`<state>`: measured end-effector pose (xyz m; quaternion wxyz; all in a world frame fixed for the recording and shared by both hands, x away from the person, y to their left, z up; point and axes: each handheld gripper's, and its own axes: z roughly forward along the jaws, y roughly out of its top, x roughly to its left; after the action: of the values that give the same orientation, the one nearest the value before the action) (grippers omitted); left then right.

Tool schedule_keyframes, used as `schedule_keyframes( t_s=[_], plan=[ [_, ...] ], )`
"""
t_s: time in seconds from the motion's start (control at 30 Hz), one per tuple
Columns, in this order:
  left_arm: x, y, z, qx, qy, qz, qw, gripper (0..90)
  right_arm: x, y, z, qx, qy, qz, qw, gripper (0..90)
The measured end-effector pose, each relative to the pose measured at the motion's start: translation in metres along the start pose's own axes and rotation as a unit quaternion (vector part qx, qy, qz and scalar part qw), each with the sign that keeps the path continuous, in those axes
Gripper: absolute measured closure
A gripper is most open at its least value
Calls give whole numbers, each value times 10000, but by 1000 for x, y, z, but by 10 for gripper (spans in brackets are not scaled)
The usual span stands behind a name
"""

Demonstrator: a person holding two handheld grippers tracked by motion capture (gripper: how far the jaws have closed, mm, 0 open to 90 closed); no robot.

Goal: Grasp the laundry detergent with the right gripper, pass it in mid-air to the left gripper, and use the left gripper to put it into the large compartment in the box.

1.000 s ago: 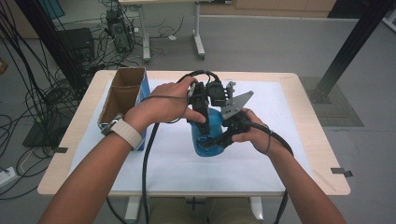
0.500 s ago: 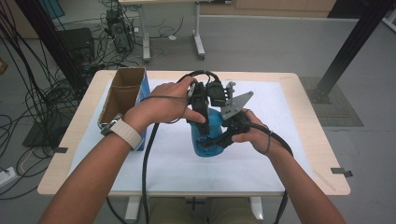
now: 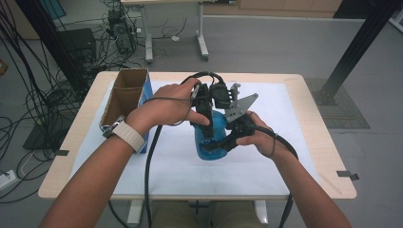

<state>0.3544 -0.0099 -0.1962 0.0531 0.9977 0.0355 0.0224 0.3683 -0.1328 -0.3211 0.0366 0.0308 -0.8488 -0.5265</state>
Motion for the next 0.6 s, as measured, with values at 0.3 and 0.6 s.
schedule_keyframes(
  t_s=[0.3, 0.6],
  plan=[
    [-1, 0, 0, -17, 17, 1, 10000, 375, 0, 0, 0, 6, 4, -4, 10000, 425],
    [0, 0, -1, -15, -36, -33, 10000, 375, 0, 0, 0, -37, 37, 1, 10000, 423]
  ],
)
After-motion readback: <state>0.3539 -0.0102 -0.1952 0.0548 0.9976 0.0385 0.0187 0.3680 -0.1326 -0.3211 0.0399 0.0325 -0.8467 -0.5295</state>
